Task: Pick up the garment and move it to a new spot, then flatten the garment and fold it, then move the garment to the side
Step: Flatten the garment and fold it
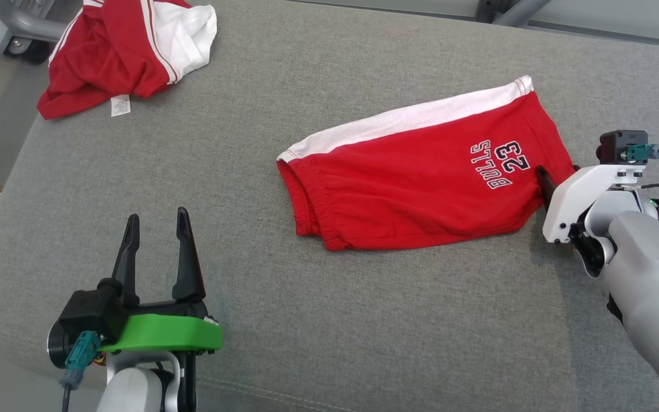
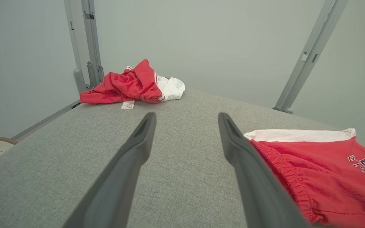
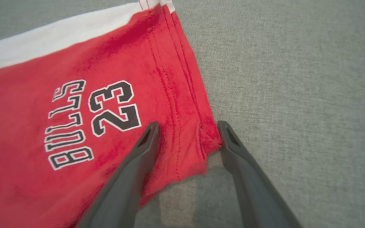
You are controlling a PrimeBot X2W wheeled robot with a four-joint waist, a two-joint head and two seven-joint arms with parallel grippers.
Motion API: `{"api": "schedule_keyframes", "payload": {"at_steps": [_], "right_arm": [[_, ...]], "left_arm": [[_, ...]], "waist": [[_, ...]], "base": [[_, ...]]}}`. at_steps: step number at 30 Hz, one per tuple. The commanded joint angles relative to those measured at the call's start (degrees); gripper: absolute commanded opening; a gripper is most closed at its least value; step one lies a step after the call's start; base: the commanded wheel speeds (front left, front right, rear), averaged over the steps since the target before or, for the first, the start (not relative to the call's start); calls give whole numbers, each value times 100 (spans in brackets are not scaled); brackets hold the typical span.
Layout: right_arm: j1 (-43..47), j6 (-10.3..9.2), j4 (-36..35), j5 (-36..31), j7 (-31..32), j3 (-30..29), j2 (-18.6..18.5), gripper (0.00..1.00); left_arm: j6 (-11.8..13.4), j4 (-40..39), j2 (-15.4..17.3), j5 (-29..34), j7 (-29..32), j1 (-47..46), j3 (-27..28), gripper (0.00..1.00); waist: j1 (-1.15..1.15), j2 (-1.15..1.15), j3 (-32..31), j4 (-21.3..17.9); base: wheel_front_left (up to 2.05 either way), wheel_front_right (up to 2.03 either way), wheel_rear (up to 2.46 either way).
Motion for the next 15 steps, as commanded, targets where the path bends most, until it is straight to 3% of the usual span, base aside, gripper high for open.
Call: {"api": "schedule_keyframes", "payload": {"at_steps": [1,2,15], "right_arm": [[124,2,79,48,115,66,92,13],[123,2,80,59,124,81,97,0],[360,-3,-560,463,-637,99,240,0]], "left_arm": [[-47,-17,-24,95,1,68,54,100],[-58,-31,-31,105,0,64,75,100],[-179,-35,-76,205,0,84,183,100]], "waist": [[0,18,-25,-34],[0,18,-35,-58],[0,18,-228,-630]], "base": [[0,0,0],[0,0,0],[0,0,0]]}}
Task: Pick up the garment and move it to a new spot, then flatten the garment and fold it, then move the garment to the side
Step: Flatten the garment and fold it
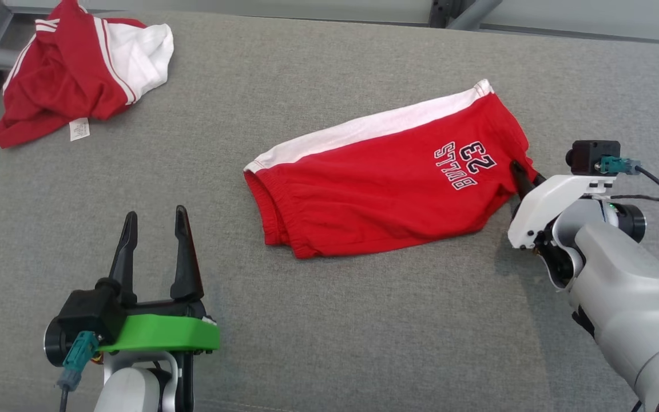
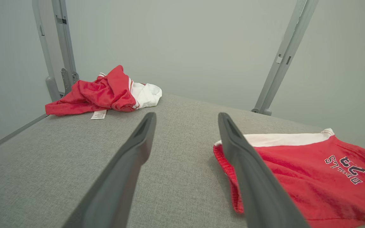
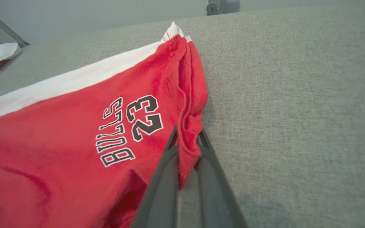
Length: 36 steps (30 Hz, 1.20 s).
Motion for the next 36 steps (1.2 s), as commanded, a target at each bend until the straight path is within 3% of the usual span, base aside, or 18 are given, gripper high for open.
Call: {"api": "schedule_keyframes", "payload": {"at_steps": [1,10,18,27,36], "right_arm": [[155,-10,-61,47,-61,21,-20,0],[901,-10,-775,285,-467,-18,-254,0],[1628,-10,-1279,183,-533,-675,-331,0],[2079,-10,-1424,-188,-534,-1554,-181,0],[1917,-9,-1563,-657,-534,-1883,-12,0]], "left_arm": [[-17,-11,0,33,1,93,15,100],[-52,-80,-5,127,2,288,47,100],[-41,-112,-9,109,2,467,16,100],[-47,4,-10,86,2,545,-116,100],[-34,31,-10,41,1,613,-150,100]], "waist": [[0,18,-111,-184],[0,18,-404,-709],[0,18,-536,-987],[0,18,-688,-998],[0,18,-865,-779]], "base": [[0,0,0],[0,0,0],[0,0,0],[0,0,0],[0,0,0]]}}
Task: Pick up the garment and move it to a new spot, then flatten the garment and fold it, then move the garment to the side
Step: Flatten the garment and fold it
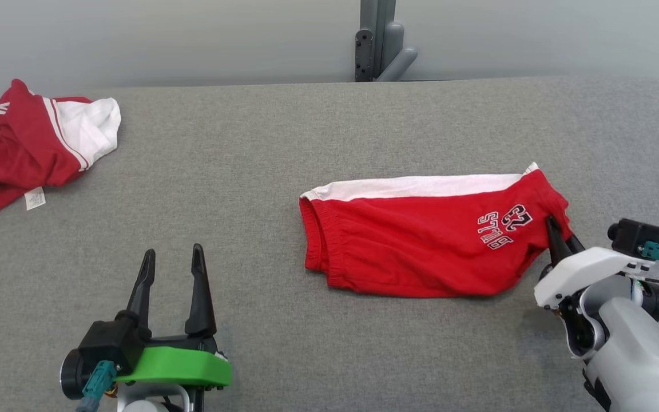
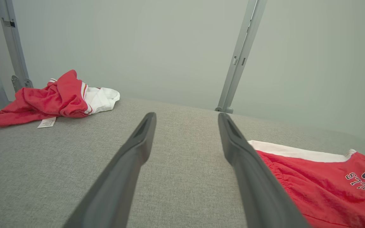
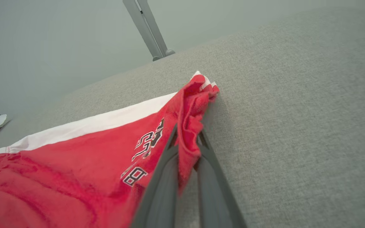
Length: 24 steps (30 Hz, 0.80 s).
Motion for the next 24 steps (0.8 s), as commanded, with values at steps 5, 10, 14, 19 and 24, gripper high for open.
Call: {"api": "schedule_keyframes", "payload": {"at_steps": [5,10,14,19,24], "right_arm": [[-272,-7,-194,-291,1,94,302,0],[-484,-6,-455,-543,186,357,732,0],[-540,-6,-633,-623,346,635,959,0],[-485,-6,-703,-689,519,982,1089,0],[-409,-7,-479,-843,654,1339,1139,0]], "left_arm": [[-4,1,5,-49,0,110,-12,100],[24,-25,4,-55,0,124,-30,100],[31,-39,5,-71,0,108,-56,100],[55,-45,4,-96,0,100,-86,100],[73,-59,3,-139,0,72,-97,100]], "waist": [[0,18,-119,255],[0,18,-169,508],[0,18,-175,732],[0,18,-149,960],[0,18,-100,1122]], "base": [[0,0,0],[0,0,0],[0,0,0],[0,0,0],[0,0,0]]}}
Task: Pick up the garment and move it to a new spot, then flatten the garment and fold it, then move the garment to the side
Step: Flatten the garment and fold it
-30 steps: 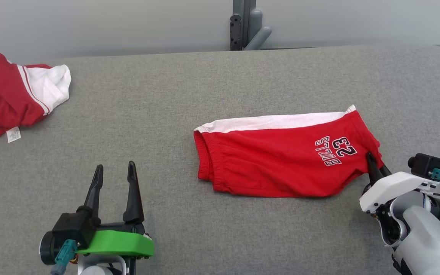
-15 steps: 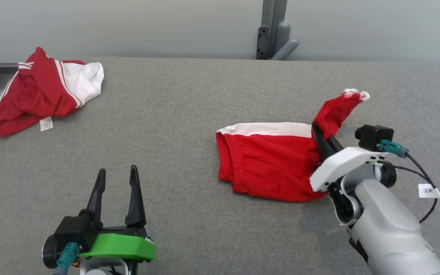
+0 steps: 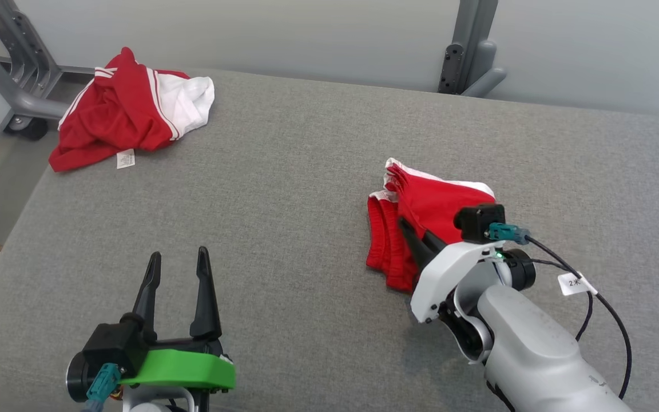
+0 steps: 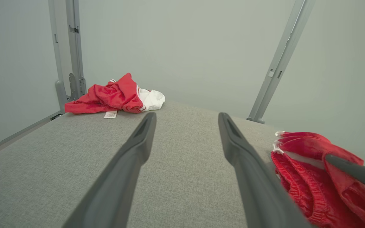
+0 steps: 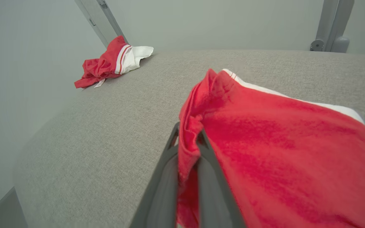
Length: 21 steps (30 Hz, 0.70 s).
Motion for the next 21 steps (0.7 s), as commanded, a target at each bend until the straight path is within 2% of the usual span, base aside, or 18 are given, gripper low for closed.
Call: {"api": "schedule_keyframes", "payload": {"at_steps": [1,12,13,15,16,21], "right_arm": [[100,-5,67,-46,45,94,-4,0],[182,-6,308,-300,86,464,9,0],[173,-6,297,-308,65,484,10,15],[176,-5,235,-293,18,542,12,49],[185,-6,196,-283,-31,575,13,100],[256,-6,51,-257,-120,716,10,100]], "left_arm": [[24,-21,4,-48,0,19,-5,100],[76,-68,4,-88,0,36,34,100],[77,-68,4,-94,0,23,29,100],[79,-65,4,-101,0,-7,13,100],[80,-62,4,-103,0,-21,8,100],[82,-46,4,-112,0,-72,0,100]], "waist": [[0,18,33,69],[0,18,100,-32],[0,18,108,-48],[0,18,123,-75],[0,18,129,-89],[0,18,148,-129]], "base": [[0,0,0],[0,0,0],[0,0,0],[0,0,0],[0,0,0],[0,0,0]]}}
